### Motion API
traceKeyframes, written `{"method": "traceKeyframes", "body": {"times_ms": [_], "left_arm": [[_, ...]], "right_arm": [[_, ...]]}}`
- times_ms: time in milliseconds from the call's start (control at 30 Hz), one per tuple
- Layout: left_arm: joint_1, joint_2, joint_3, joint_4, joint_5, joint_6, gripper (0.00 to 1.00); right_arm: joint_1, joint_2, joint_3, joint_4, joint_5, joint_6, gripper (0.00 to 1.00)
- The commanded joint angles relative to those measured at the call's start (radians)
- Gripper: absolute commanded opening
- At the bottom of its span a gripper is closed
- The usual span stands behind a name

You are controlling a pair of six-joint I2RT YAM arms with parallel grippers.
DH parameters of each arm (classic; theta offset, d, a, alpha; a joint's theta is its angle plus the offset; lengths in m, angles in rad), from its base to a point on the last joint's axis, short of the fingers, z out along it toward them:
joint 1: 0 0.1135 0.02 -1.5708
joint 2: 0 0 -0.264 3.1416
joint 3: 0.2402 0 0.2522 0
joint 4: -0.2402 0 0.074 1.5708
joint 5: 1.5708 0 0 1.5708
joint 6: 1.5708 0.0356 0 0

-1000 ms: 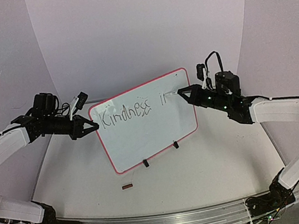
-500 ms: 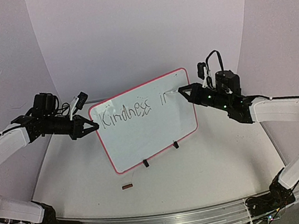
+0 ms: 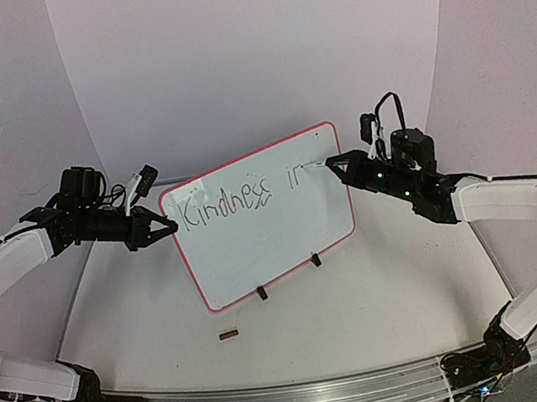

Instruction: Write a sentence on the whiteboard

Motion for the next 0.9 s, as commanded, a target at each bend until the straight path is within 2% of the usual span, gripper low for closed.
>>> {"method": "traceKeyframes", "body": {"times_ms": [0, 600, 867], "left_arm": [[-0.017, 0.032, -0.003, -0.036, -0.077, 0.052, 0.0], [-0.018, 0.027, -0.003, -0.036, -0.078, 0.051, 0.0], [-0.018, 0.017, -0.003, -0.035, -0.094, 0.046, 0.0]], "right_arm": [[-0.004, -0.027, -0.018, 0.012, 0.003, -0.002, 0.0], [-0.005, -0.049, -0.062, -0.02, 0.016, -0.001, 0.0], [-0.005, -0.115, -0.068, -0.026, -0.033, -0.002, 0.0]]}}
